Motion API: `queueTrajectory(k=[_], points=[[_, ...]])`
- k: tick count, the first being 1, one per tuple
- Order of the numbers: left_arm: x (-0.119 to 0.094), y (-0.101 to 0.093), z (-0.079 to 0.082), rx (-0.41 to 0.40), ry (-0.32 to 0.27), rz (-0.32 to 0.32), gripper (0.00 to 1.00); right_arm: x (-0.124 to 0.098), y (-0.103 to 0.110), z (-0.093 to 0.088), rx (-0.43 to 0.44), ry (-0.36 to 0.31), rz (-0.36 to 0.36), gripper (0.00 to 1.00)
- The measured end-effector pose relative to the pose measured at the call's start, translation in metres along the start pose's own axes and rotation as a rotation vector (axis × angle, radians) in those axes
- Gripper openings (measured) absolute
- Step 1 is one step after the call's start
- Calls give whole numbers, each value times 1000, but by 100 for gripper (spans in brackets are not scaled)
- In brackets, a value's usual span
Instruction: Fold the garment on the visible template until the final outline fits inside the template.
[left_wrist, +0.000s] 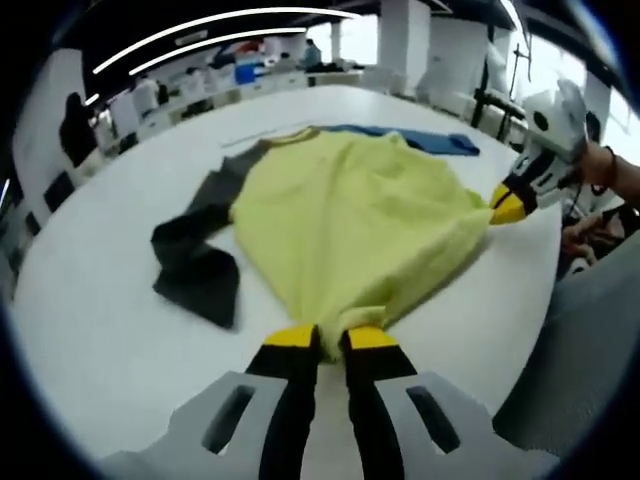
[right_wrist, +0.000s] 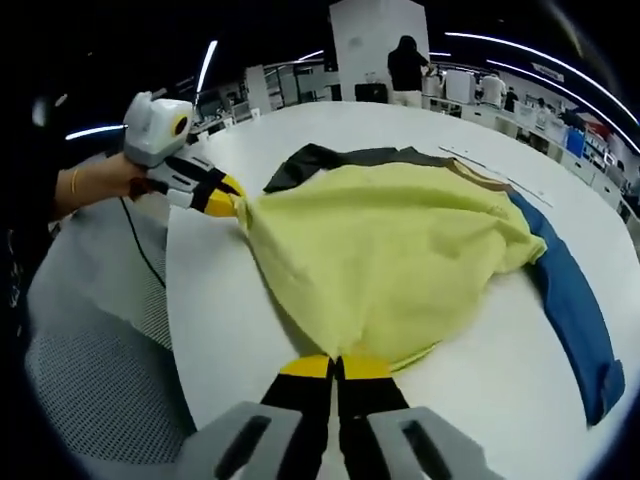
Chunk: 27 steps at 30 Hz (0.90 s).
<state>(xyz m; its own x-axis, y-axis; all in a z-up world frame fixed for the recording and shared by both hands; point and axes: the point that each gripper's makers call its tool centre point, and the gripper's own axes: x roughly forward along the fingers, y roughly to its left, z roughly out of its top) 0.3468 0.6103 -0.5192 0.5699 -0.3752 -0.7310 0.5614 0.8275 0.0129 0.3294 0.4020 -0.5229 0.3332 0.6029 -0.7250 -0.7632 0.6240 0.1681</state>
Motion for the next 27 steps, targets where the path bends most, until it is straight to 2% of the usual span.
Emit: queueTrajectory(k=[4, 7, 9, 12, 16, 20, 23, 27], points=[[-3, 1, -4, 12, 17, 7, 19, -8, 0, 5, 60, -29, 2, 5], [-7, 1, -2, -16, 0, 6, 29, -16, -5, 12, 107, -68, -19, 8], [-10, 3, 0, -41, -13, 19, 35, -23, -14, 17, 176, -101, -46, 13], [-14, 3, 3, -89, -38, 23, 42, -30, -27, 23, 202, -133, -87, 16], [-19, 4, 7, -136, -72, 36, 53, -32, -43, 19, 250, -124, -138, 19], [-24, 8, 16, -174, -130, 53, 59, -22, -61, 10, 283, -90, -195, 18], [-27, 10, 19, -185, -152, 62, 64, -14, -64, 8, 321, -83, -191, 17], [-33, 13, 22, -186, -163, 76, 64, -4, -64, 4, 347, -61, -187, 16]])
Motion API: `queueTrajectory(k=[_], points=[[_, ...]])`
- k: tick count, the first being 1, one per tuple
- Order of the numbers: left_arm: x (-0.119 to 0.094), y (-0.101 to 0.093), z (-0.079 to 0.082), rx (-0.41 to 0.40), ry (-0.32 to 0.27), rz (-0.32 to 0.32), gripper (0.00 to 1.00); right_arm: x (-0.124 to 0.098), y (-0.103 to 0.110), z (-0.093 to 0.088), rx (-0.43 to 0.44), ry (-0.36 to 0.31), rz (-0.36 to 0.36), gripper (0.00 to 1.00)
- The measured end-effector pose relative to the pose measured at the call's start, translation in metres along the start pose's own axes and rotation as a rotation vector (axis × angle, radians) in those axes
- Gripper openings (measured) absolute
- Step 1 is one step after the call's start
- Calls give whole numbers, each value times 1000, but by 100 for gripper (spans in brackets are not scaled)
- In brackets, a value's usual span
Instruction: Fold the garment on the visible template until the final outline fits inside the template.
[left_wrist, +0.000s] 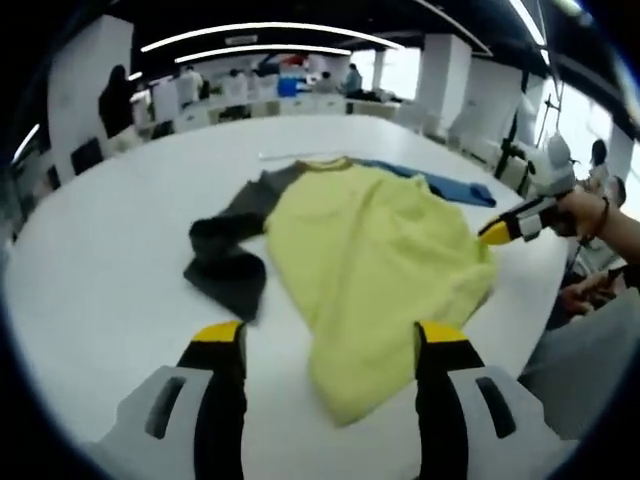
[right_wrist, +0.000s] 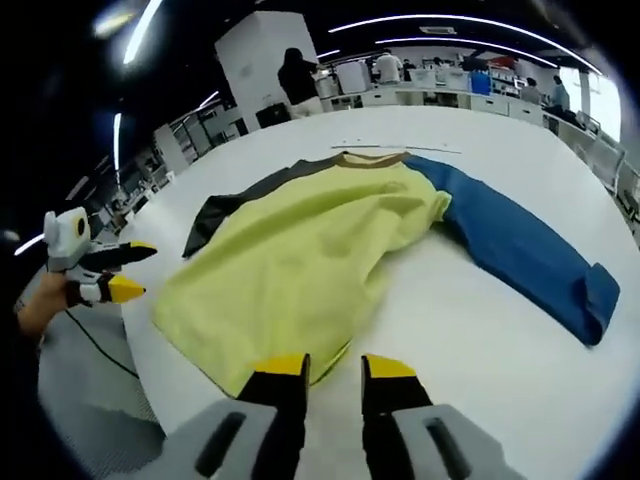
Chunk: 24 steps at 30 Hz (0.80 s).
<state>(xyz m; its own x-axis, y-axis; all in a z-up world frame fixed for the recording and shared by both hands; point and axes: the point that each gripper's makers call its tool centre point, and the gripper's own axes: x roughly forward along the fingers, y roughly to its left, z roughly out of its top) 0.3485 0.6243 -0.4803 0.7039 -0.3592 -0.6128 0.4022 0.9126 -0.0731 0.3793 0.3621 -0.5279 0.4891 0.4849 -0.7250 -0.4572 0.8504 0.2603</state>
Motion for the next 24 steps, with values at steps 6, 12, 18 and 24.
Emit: queueTrajectory(k=[6, 12, 18, 24], points=[[-7, 5, 3, -28, -22, 22, 64, 9, 0, -5, 100, 8, 14, 8], [-9, 5, 3, -17, -13, 28, 63, 0, 2, 0, 127, -22, -7, 0], [-10, 6, 3, -15, -16, 29, 62, -18, 4, 10, 12, -70, -80, 0], [-9, 4, 4, -13, -17, 23, 60, -30, 18, 34, -353, -110, -191, 0]])
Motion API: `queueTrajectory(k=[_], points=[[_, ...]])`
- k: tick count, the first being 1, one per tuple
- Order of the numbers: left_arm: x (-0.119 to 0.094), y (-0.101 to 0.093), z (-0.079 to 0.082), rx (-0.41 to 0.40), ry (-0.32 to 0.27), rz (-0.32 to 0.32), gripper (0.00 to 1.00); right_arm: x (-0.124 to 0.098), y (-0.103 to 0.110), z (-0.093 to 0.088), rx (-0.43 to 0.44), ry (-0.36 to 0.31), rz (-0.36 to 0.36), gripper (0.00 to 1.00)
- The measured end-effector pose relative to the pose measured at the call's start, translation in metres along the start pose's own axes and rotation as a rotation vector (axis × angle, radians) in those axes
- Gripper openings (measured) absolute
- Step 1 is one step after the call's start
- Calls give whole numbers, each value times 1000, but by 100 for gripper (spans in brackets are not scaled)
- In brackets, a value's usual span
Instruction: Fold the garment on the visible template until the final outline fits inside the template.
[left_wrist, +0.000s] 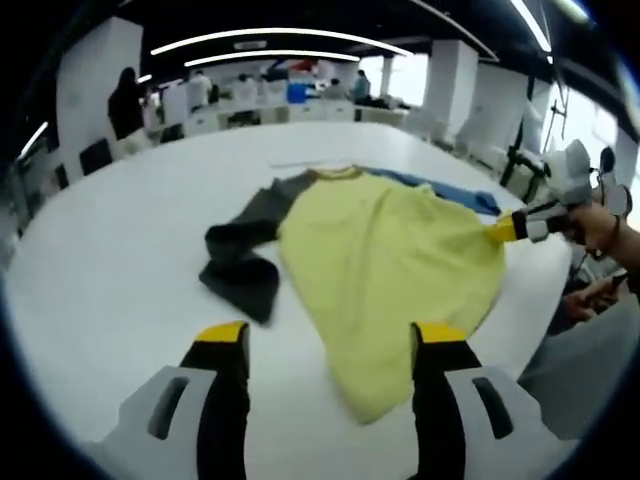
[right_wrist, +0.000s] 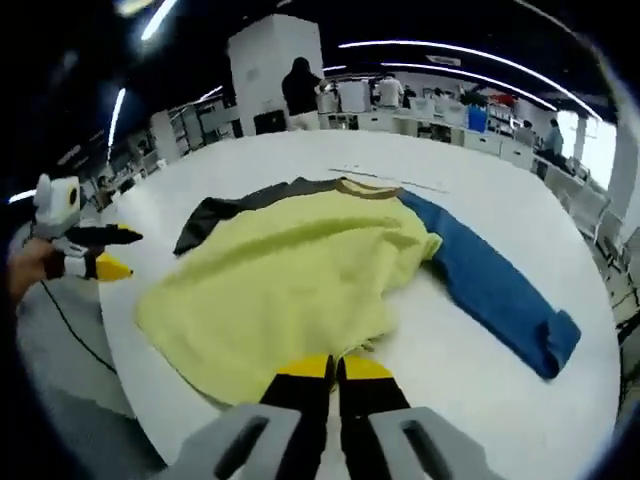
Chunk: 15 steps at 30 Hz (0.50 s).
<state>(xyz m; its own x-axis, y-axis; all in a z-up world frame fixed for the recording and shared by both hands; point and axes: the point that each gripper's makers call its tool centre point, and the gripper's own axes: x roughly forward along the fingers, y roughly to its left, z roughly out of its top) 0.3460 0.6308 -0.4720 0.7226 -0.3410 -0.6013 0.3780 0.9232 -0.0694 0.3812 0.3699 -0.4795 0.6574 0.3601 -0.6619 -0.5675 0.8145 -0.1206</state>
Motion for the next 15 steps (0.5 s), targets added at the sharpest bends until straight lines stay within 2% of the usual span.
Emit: queueTrajectory(k=[1, 5, 10, 13, 15], points=[[0, 0, 0, 1, 1, 0, 60, 1, 3, 7, -77, -9, -11, 0], [0, -1, -1, 1, 1, -5, 60, 9, 20, 21, -196, -25, 22, 0], [-2, 0, -2, 0, 2, -5, 59, 30, 39, 31, -240, -31, 112, 0], [-2, 3, -5, -5, 5, 0, 59, 43, 40, 31, -251, -10, 124, 0], [-3, 5, -8, -11, 9, 3, 59, 51, 44, 30, -218, -6, 149, 0]])
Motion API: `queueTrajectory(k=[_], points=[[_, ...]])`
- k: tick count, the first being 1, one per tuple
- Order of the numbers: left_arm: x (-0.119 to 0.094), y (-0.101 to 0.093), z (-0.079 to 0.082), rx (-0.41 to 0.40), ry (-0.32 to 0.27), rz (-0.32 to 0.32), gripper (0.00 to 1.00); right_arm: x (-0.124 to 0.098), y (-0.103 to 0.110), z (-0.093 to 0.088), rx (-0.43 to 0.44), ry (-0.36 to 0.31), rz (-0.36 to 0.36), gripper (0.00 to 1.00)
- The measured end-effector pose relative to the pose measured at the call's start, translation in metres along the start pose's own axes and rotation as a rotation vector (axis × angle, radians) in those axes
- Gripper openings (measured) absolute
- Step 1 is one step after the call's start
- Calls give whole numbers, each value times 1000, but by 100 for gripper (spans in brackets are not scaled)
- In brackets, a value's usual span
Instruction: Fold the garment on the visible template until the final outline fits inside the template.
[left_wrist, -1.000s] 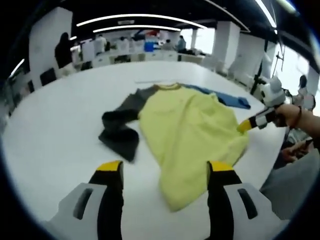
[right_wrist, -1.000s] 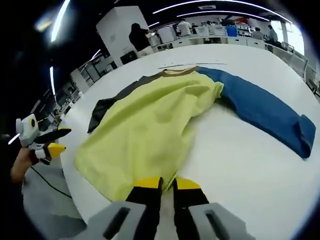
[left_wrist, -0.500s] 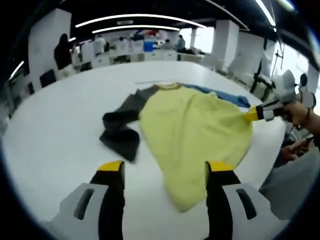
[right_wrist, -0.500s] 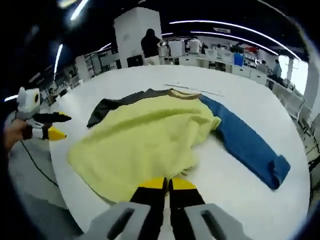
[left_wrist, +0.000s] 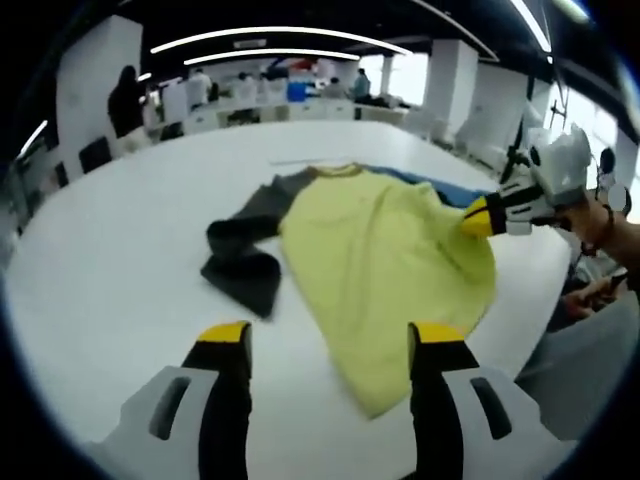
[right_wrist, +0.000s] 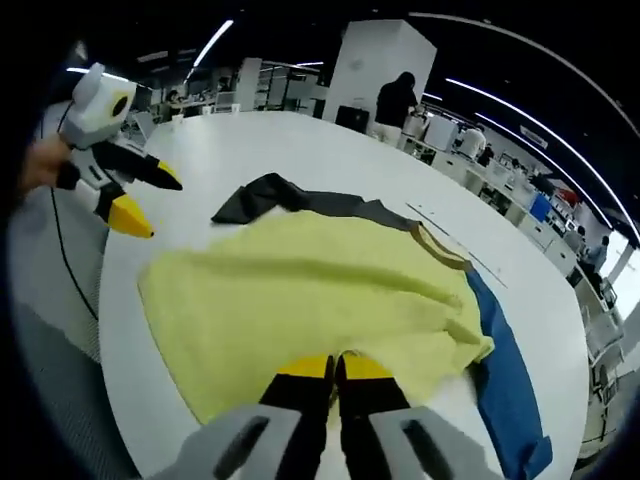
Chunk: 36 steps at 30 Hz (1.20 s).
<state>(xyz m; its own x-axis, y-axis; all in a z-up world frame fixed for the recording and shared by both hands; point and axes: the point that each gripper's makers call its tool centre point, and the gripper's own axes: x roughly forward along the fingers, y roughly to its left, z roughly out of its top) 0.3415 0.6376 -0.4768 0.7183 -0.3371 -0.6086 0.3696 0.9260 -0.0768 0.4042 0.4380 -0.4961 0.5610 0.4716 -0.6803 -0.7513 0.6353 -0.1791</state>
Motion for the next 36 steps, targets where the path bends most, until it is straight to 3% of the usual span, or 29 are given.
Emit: queueTrajectory(k=[10, 18, 20, 26, 31, 34, 36], points=[[0, 2, -4, -12, 17, 5, 60, 30, 10, -8, 60, 23, 56, 0], [2, 1, -4, -19, 21, 2, 61, 34, 15, -13, 111, 21, 88, 0], [2, 1, -4, -19, 21, 1, 61, 30, 16, -11, 166, 14, 98, 2], [1, 1, -4, -23, 21, 2, 62, 9, 12, -12, 338, -17, 96, 22], [1, 2, -3, -30, 19, 4, 63, -13, 8, -16, 411, -32, 97, 24], [2, 1, -2, -27, 14, 1, 63, -22, 0, -17, 521, -49, 82, 23], [2, 1, -1, -24, 14, -2, 63, -26, -8, -16, 529, -66, 66, 23]])
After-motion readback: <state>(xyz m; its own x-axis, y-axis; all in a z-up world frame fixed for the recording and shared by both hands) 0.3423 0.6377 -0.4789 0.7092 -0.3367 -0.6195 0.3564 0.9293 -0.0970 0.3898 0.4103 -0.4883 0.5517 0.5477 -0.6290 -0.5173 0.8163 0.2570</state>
